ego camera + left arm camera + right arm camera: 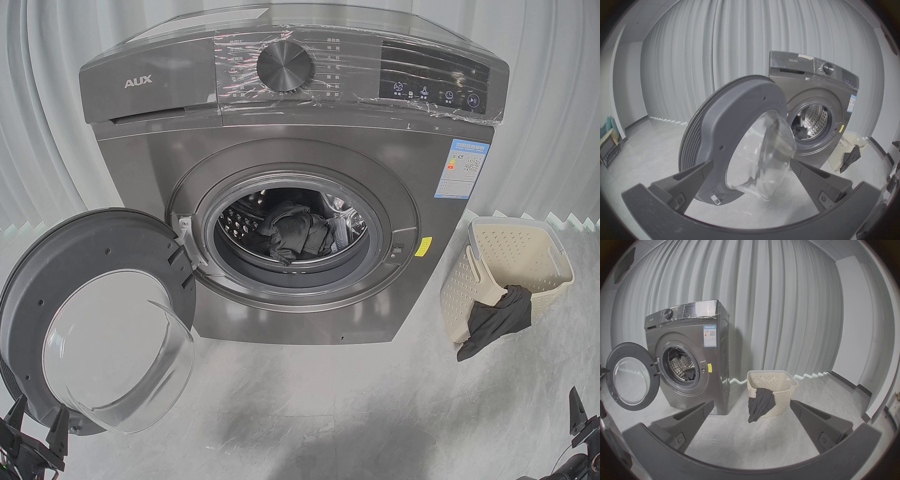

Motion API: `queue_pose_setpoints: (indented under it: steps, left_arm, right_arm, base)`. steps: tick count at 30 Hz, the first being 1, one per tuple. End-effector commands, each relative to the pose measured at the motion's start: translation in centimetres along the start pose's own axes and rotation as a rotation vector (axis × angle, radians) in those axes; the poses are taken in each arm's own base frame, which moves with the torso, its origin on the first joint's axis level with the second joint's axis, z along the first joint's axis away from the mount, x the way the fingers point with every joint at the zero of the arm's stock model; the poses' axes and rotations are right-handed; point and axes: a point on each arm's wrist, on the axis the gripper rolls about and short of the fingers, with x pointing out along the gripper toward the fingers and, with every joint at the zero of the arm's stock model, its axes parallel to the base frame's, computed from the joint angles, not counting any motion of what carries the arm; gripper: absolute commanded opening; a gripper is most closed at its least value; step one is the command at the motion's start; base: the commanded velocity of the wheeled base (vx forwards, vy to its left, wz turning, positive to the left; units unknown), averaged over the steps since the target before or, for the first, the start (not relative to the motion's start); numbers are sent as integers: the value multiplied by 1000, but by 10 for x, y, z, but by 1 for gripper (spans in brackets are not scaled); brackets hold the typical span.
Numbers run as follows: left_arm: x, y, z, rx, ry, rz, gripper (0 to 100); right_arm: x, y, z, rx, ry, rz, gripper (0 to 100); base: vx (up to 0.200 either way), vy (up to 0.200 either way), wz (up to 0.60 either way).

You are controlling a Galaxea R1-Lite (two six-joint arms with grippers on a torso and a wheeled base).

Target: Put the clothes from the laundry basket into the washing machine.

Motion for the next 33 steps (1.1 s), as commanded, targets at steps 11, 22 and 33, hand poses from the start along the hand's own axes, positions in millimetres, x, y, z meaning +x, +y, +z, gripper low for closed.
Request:
queue_pose_setpoints:
  steps: [11,22,33]
  left_arm:
    - [-19,-1,-18,38,-140,-124,100]
    - [-19,-2,-22,71,-102,-174,100]
    - [-19,-1,-22,55,-100,-167,100]
  right_arm:
    - [-9,5,-8,24,-14,168,100]
    - [-10,8,-8,-28,-14,334,100]
    - [-8,5,-12,56,4,156,100]
  base:
    - [0,0,0]
    - [0,-18,0]
    - [0,-200,0]
